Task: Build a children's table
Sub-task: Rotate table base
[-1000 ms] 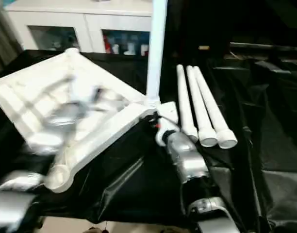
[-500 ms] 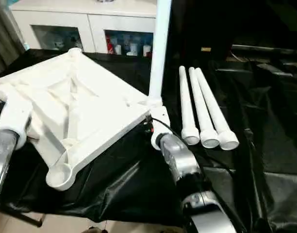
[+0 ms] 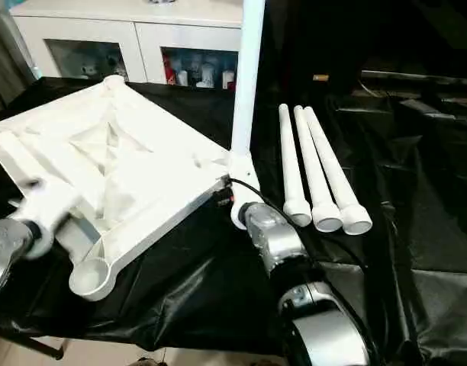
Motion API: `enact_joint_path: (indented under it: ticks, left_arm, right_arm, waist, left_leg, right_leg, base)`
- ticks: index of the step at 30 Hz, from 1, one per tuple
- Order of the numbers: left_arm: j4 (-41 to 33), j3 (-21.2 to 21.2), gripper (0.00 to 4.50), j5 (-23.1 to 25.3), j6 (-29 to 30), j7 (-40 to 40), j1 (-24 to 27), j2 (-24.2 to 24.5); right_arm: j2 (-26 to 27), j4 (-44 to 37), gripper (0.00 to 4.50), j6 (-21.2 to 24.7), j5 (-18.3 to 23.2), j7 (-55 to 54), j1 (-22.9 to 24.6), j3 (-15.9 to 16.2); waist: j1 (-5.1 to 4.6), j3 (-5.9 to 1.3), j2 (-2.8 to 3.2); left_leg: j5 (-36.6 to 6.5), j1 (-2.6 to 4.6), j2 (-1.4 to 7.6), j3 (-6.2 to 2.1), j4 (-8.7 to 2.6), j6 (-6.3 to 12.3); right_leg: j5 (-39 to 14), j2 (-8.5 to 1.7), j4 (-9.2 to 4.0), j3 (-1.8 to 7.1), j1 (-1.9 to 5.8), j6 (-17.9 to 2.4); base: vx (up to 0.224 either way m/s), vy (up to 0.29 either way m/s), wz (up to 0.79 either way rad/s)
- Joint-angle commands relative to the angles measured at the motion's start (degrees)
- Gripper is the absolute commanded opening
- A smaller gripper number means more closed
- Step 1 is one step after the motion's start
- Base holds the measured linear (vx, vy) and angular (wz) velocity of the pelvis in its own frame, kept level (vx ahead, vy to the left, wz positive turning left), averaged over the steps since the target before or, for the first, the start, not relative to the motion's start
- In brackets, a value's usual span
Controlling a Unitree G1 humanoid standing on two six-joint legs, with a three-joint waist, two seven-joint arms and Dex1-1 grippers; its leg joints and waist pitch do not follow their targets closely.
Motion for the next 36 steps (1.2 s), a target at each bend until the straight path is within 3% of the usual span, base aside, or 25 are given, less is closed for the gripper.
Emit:
enact_joint_path:
  ticks: [1, 10, 11, 17, 22, 23, 24, 25, 27, 28, 31, 34, 36]
  left_arm:
    - [-2.48, -4.22, 0.00, -2.61, 0.79, -6.44, 1.01, 1.58]
    - [-3.14, -9.43, 0.00, -5.81, -2.11, -13.31, -3.19, -0.36]
    - [-2.90, -9.98, 0.00, -5.86, -3.01, -14.00, -3.84, -0.78]
    - [-0.39, -13.07, 0.00, -6.42, -4.90, -16.43, -8.48, -4.20]
    - [5.28, -16.65, 0.00, -5.44, -8.45, -17.98, -13.89, -8.34]
    - [5.64, -16.82, 0.00, -5.32, -8.66, -17.99, -14.15, -8.53]
    - [6.90, -17.17, 0.00, -5.06, -9.25, -17.90, -15.02, -9.37]
    - [7.89, -17.40, 0.00, -4.93, -9.63, -17.74, -15.68, -10.05]
    - [10.68, -18.06, 0.00, -4.61, -10.90, -17.19, -17.57, -12.28]
    - [11.61, -18.24, 0.00, -4.58, -11.32, -17.02, -18.19, -13.07]
    - [13.46, -18.11, 0.00, -4.79, -11.93, -16.33, -19.35, -14.94]
    - [17.85, -17.49, 0.00, -4.72, -14.24, -14.12, -21.49, -18.00]
    - [19.91, -16.89, 0.00, -4.30, -15.06, -12.15, -22.31, -19.15]
  right_arm:
    - [0.10, 2.18, 1.30, -1.38, -0.58, 1.55, -2.02, 0.86]
    - [-0.17, 4.59, 0.65, -2.87, -1.50, 2.89, -3.46, 1.55]
    - [-0.20, 4.82, 0.42, -3.03, -1.59, 2.96, -3.55, 1.49]
    - [-0.18, 5.94, 0.05, -4.01, -2.01, 3.35, -3.87, 1.52]
    - [0.34, 5.60, 0.05, -4.31, -2.07, 4.19, -3.52, 2.04]
    - [0.36, 5.59, 0.05, -4.33, -2.05, 4.27, -3.52, 2.05]
    - [0.47, 5.51, 0.05, -4.34, -2.05, 4.34, -3.46, 2.12]
    - [0.57, 5.47, 0.05, -4.36, -2.04, 4.44, -3.42, 2.17]
    - [1.06, 5.01, 0.05, -4.31, -1.87, 5.07, -3.09, 2.42]
    - [1.26, 4.89, 0.05, -4.36, -1.78, 5.39, -2.99, 2.50]
    - [1.63, 4.56, 0.05, -4.55, -1.72, 6.17, -2.67, 2.85]
    - [2.17, 3.67, 0.05, -4.72, -1.79, 7.56, -2.01, 3.21]
    - [2.23, 3.43, 0.05, -4.93, -1.96, 7.53, -1.84, 3.33]
  waist:
    - [0.16, -4.17, 0.94]
    - [0.14, -4.10, 1.03]
    - [0.20, -4.21, 0.96]
    - [0.18, -4.45, 1.09]
    - [0.19, -4.55, 0.88]
    - [0.29, -4.67, 1.87]
    - [-0.01, -4.68, 1.32]
    - [-0.04, -4.72, 1.23]
    - [0.00, -4.71, 1.91]
    - [-0.09, -4.67, 1.60]
    - [-0.19, -4.77, 1.68]
    - [-0.12, -4.71, 2.19]
    - [-0.19, -4.70, 2.03]
  left_leg:
    - [-14.93, 1.16, 1.36, -0.42, -4.17, -1.37]
    - [-16.11, 1.36, 1.30, -0.35, -4.14, -2.26]
    - [-15.17, 1.15, 1.28, -0.37, -4.10, -2.26]
    - [-13.20, 1.16, 1.11, -0.21, -3.77, -1.88]
    - [-12.14, 0.95, 1.08, -0.25, -3.69, -1.69]
    - [-12.12, 1.05, 1.06, -0.39, -3.60, -1.87]
    - [-11.84, 0.99, 1.01, -0.27, -3.54, -1.61]
    - [-11.68, 0.92, 1.01, -0.25, -3.48, -1.48]
    - [-12.06, 1.00, 0.96, -0.32, -3.39, -1.32]
    - [-12.60, 0.97, 1.06, -0.32, -3.47, -1.36]
    - [-11.93, 0.82, 1.02, -0.36, -3.41, -1.07]
    - [-12.52, 0.99, 1.00, -0.39, -3.34, -0.85]
    - [-13.37, 0.94, 0.96, -0.40, -3.35, -0.83]
  right_leg:
    - [-9.81, -3.13, -3.38, 2.17, 2.77, -13.23]
    - [-10.87, -3.00, -3.41, 2.30, 2.77, -12.74]
    - [-9.67, -3.05, -3.28, 2.28, 3.01, -12.79]
    - [-6.91, -2.96, -3.08, 2.23, 3.17, -13.52]
    - [-5.56, -3.02, -2.95, 2.19, 3.57, -13.84]
    - [-5.20, -3.08, -2.77, 2.15, 3.56, -13.89]
    - [-3.57, -2.90, -2.88, 2.11, 3.67, -14.30]
    - [-3.21, -3.00, -2.79, 2.15, 3.78, -14.48]
    - [-3.82, -3.04, -2.86, 2.09, 3.72, -14.66]
    - [-4.24, -3.06, -2.96, 2.09, 3.83, -14.71]
    - [-3.76, -3.05, -2.91, 2.06, 4.01, -14.97]
    - [-3.40, -2.99, -2.98, 1.98, 3.91, -15.28]
    - [-4.42, -2.97, -3.19, 1.95, 4.00, -15.10]
  base:
    - [0.000, 0.000, 0.00]
    - [0.000, 0.000, 0.00]
    - [0.000, 0.000, 0.00]
    - [0.000, 0.000, 0.00]
    - [0.000, 0.000, 0.00]
    - [0.000, 0.000, 0.00]
    - [0.000, 0.000, 0.00]
    - [0.000, 0.000, 0.00]
    - [0.000, 0.000, 0.00]
    - [0.000, 0.000, 0.00]
    - [0.000, 0.000, 0.00]
    - [0.000, 0.000, 0.00]
    - [0.000, 0.000, 0.00]
